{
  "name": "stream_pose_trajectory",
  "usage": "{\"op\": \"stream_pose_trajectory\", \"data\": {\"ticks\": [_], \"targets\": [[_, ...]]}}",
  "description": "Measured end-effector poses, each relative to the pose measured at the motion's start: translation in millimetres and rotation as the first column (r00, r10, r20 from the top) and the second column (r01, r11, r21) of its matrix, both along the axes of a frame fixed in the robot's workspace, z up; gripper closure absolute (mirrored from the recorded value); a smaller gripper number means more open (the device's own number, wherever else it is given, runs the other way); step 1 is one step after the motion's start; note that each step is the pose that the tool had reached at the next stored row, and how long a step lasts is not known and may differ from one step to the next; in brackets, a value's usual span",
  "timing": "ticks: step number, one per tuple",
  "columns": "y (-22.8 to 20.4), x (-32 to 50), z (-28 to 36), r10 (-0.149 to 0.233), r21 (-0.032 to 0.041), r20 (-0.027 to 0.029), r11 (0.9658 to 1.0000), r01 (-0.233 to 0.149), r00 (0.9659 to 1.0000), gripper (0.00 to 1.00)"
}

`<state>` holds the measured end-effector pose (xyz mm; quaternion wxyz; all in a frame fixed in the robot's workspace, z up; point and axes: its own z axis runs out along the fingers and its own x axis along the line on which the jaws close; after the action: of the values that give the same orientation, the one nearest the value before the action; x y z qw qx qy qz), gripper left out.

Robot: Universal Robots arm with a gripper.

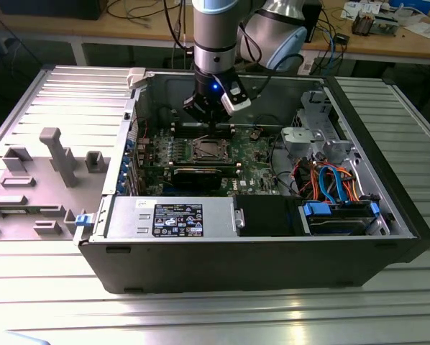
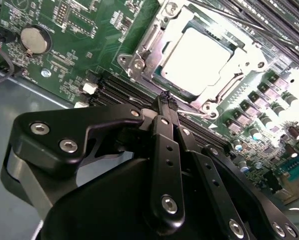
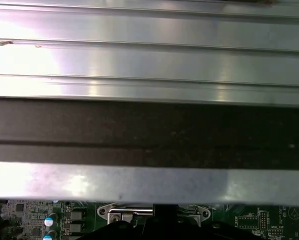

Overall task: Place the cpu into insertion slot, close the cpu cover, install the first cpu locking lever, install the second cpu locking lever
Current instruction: 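Install the first cpu locking lever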

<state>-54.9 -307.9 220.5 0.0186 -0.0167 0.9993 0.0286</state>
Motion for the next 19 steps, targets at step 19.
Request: {"op": "stream_pose_trajectory", "data": {"ticks": [19], "targets": [[6.8, 11.6, -5.3, 0.001, -0.0001, -0.0001, 1.0, -0.001, 1.0, 0.89]]}}
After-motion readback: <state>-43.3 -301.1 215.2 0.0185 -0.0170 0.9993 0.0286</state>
